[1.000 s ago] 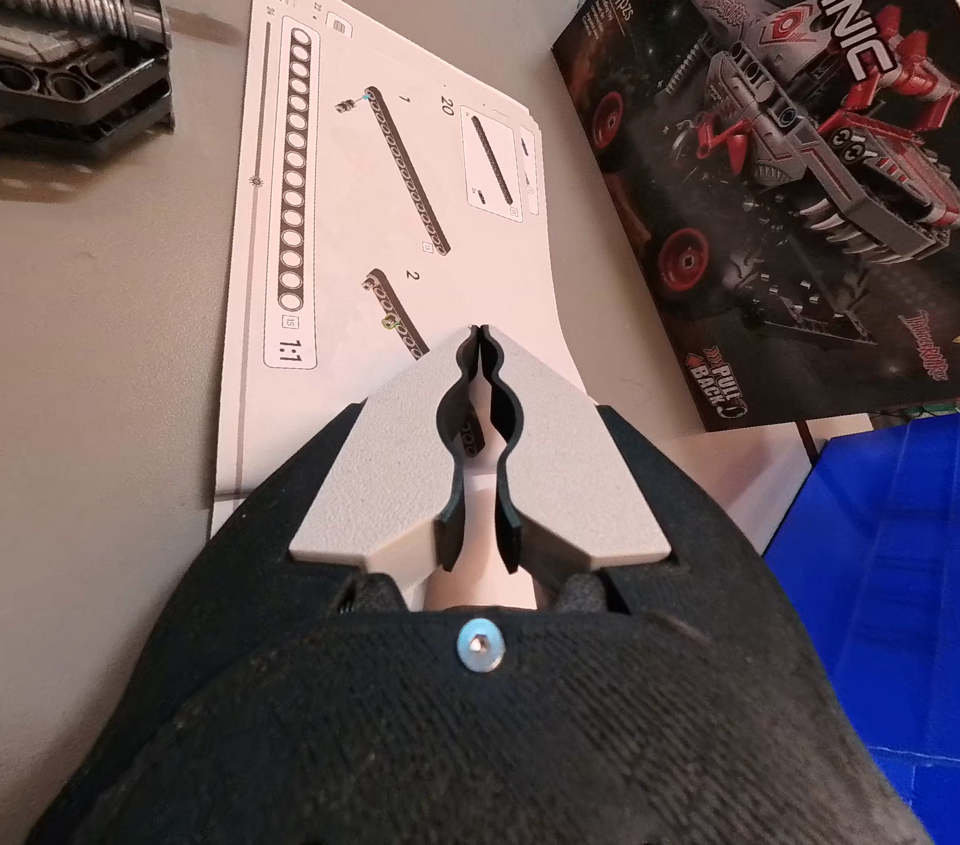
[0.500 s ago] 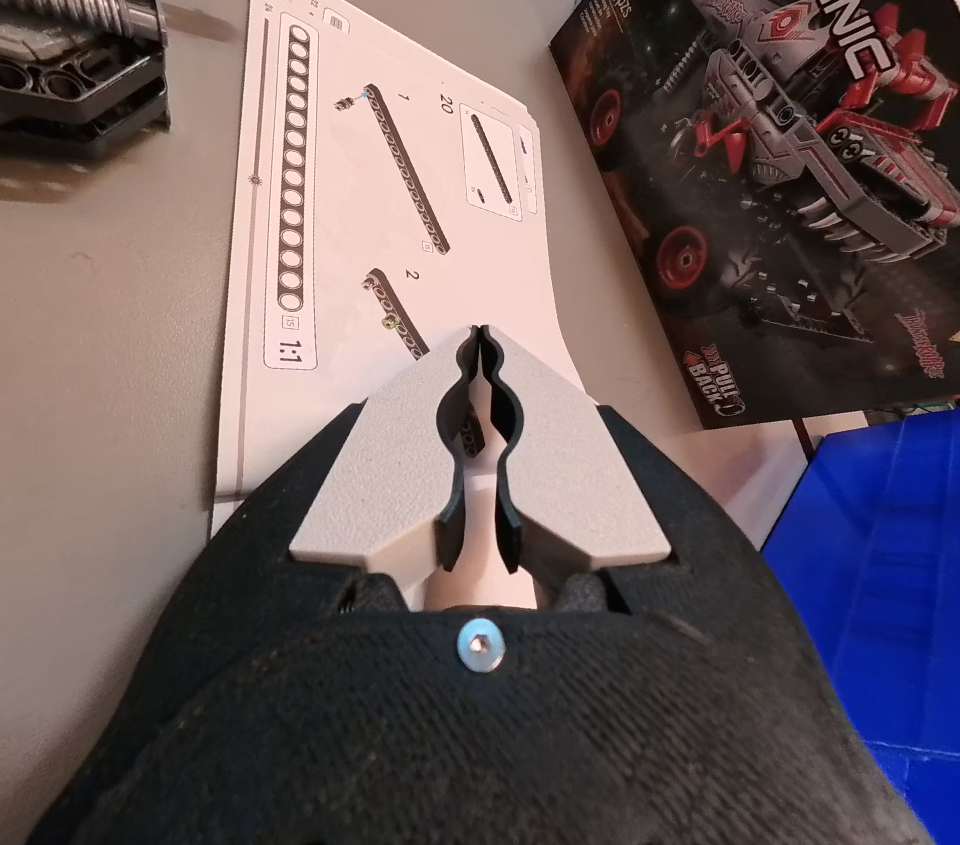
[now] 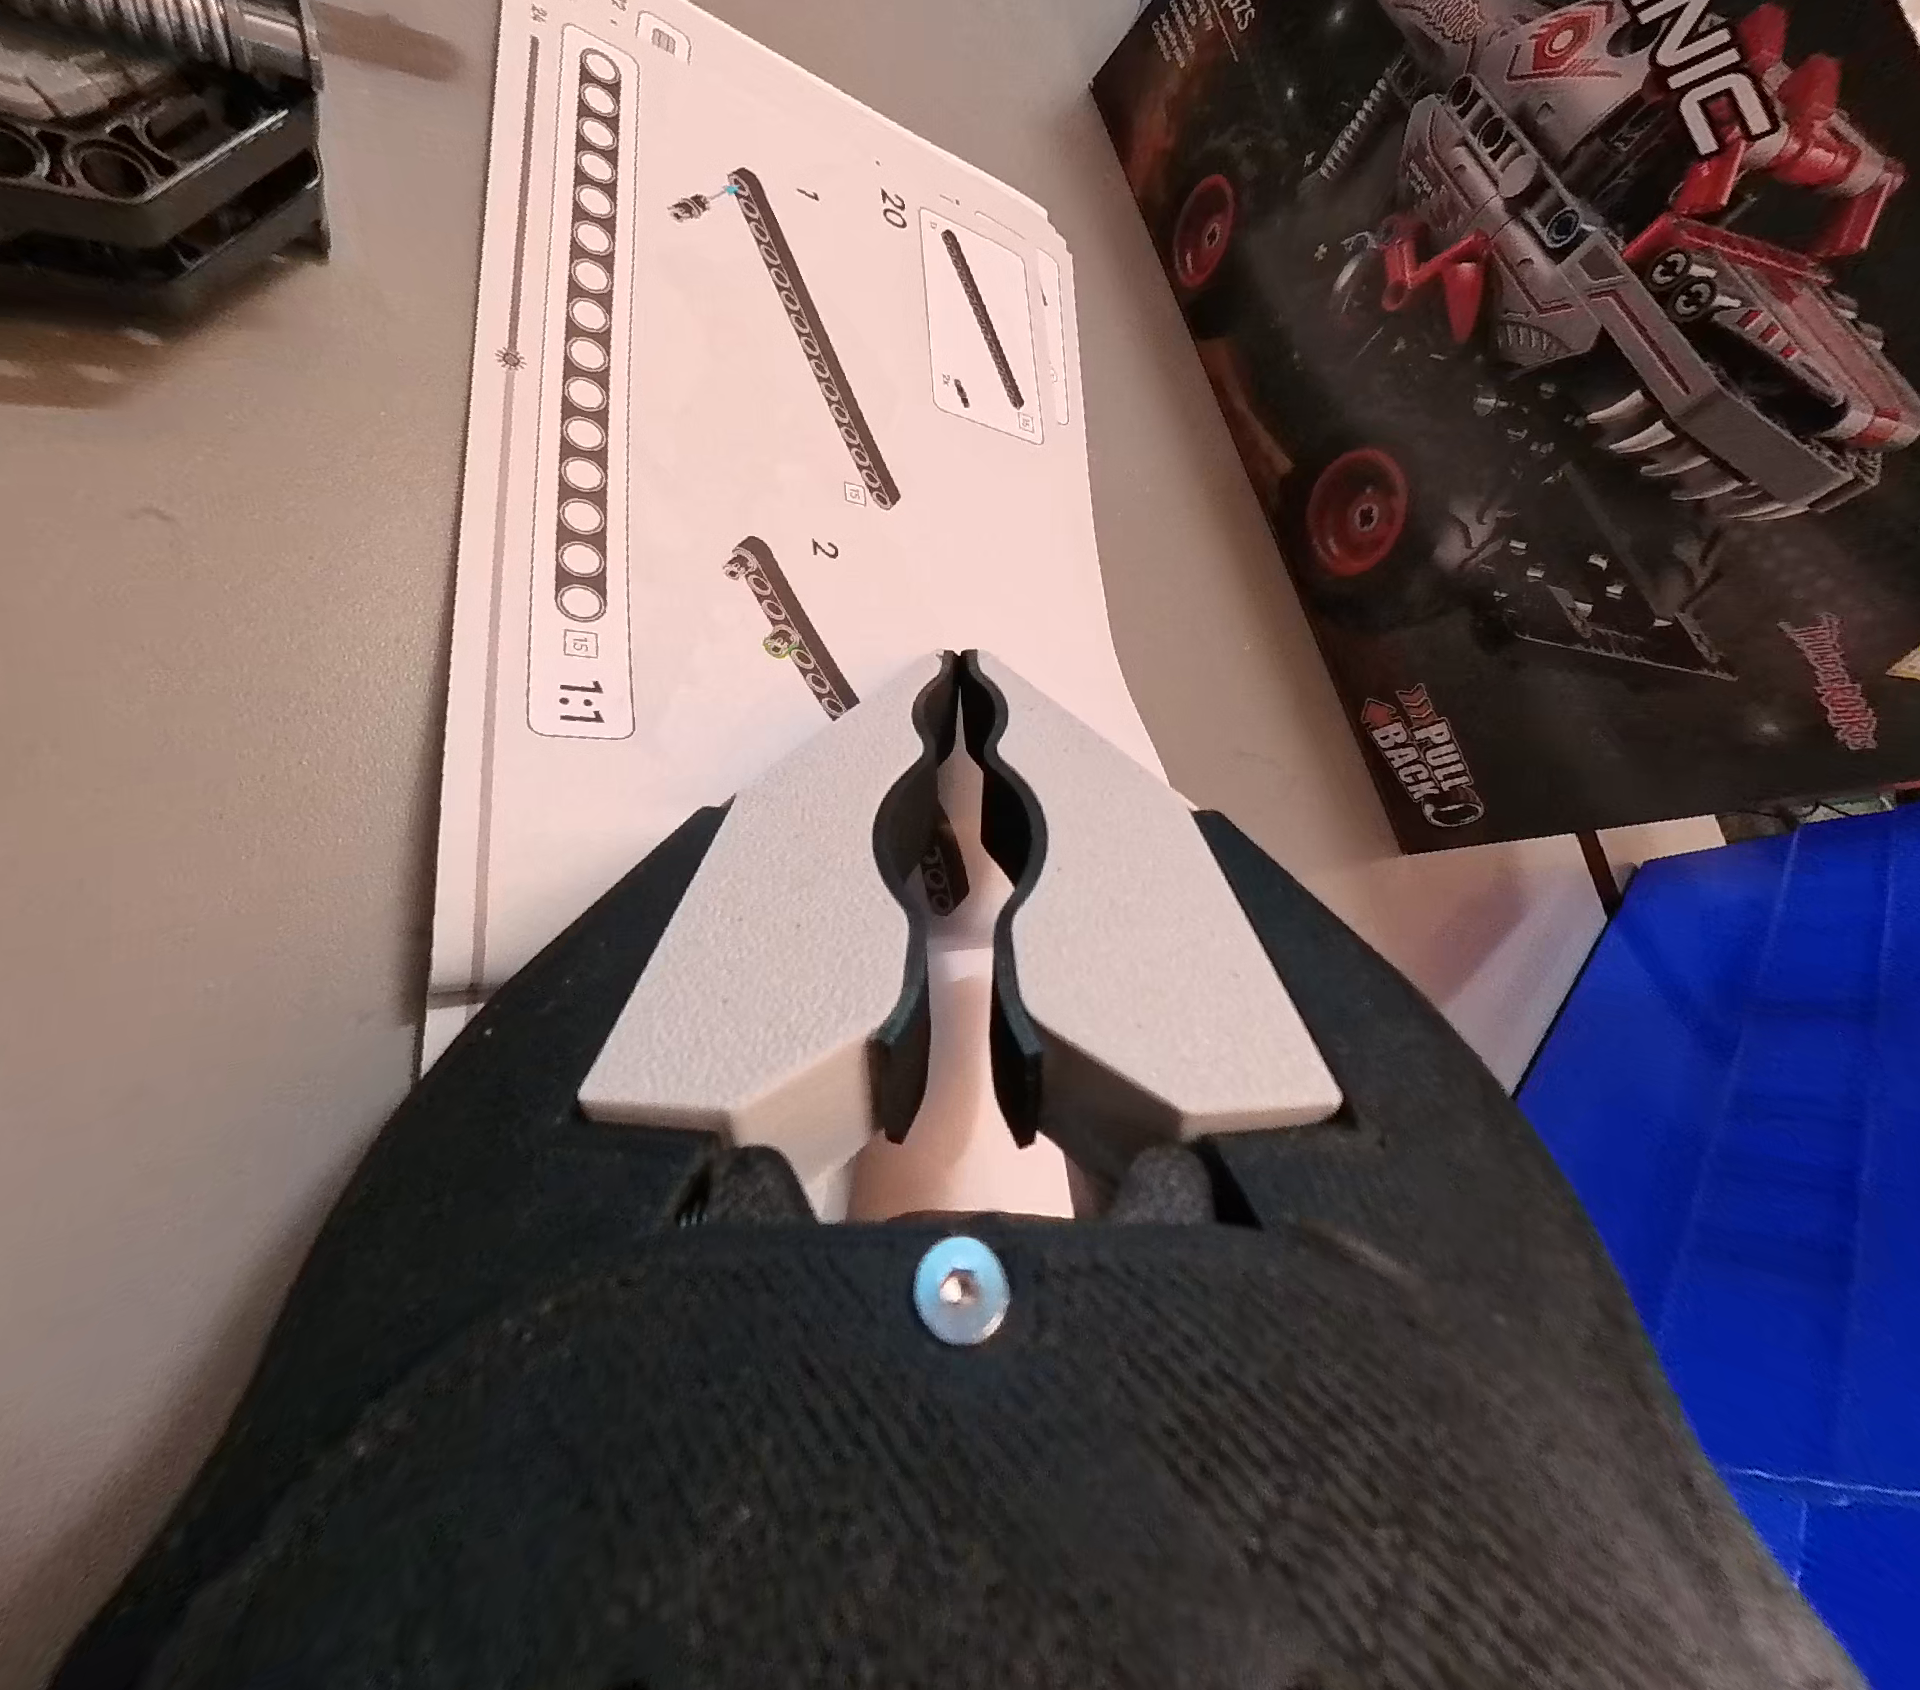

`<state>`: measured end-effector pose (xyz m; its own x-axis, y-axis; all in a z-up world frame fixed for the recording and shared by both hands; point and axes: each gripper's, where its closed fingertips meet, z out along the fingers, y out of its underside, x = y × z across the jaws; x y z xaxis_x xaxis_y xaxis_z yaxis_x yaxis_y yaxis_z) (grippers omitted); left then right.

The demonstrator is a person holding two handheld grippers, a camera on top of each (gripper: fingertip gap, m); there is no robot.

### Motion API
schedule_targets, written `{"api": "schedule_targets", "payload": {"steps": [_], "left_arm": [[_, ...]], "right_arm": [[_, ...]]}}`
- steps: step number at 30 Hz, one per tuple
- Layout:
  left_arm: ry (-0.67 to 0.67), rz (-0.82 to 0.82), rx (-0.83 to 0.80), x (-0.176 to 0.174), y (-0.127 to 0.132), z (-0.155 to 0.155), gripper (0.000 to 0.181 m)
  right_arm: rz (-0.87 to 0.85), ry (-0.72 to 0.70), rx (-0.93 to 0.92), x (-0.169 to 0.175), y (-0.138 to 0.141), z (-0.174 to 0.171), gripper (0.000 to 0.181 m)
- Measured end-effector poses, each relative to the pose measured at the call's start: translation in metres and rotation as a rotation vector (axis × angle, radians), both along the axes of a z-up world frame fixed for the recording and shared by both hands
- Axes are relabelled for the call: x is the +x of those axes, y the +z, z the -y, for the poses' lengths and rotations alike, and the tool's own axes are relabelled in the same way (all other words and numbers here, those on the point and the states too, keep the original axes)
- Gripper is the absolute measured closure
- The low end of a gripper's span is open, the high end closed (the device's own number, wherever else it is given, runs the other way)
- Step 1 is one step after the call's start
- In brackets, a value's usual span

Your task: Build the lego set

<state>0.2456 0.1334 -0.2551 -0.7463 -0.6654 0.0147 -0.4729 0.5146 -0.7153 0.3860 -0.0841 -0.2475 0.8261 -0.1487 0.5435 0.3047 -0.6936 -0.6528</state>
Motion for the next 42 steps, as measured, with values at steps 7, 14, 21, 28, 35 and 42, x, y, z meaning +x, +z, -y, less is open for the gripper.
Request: {"api": "schedule_targets", "payload": {"steps": [7,14,21,28,35,42], "left_arm": [[0.057,0.137,0.115,0.044,0.028,-0.030,0.169],[-0.141,0.078,0.285,0.063,0.004,-0.026,0.159],[-0.172,-0.020,0.241,0.059,-0.005,-0.015,0.174],[0.008,-0.483,-0.166,0.046,0.002,0.006,0.174],[0.171,-0.522,-0.236,0.067,0.002,-0.004,0.165],[0.147,-0.159,0.081,0.087,0.012,-0.024,0.160]], "right_arm": [[0.003,-0.001,-0.007,0.000,0.000,0.000,0.181],[0.004,-0.004,-0.003,0.000,0.000,0.000,0.181],[0.005,-0.003,-0.006,0.000,0.000,0.000,0.181],[0.022,0.001,-0.027,0.000,-0.001,0.000,0.181],[0.046,0.011,-0.060,-0.001,-0.003,0.000,0.181],[0.043,0.014,-0.061,-0.001,-0.003,0.000,0.181]]}}
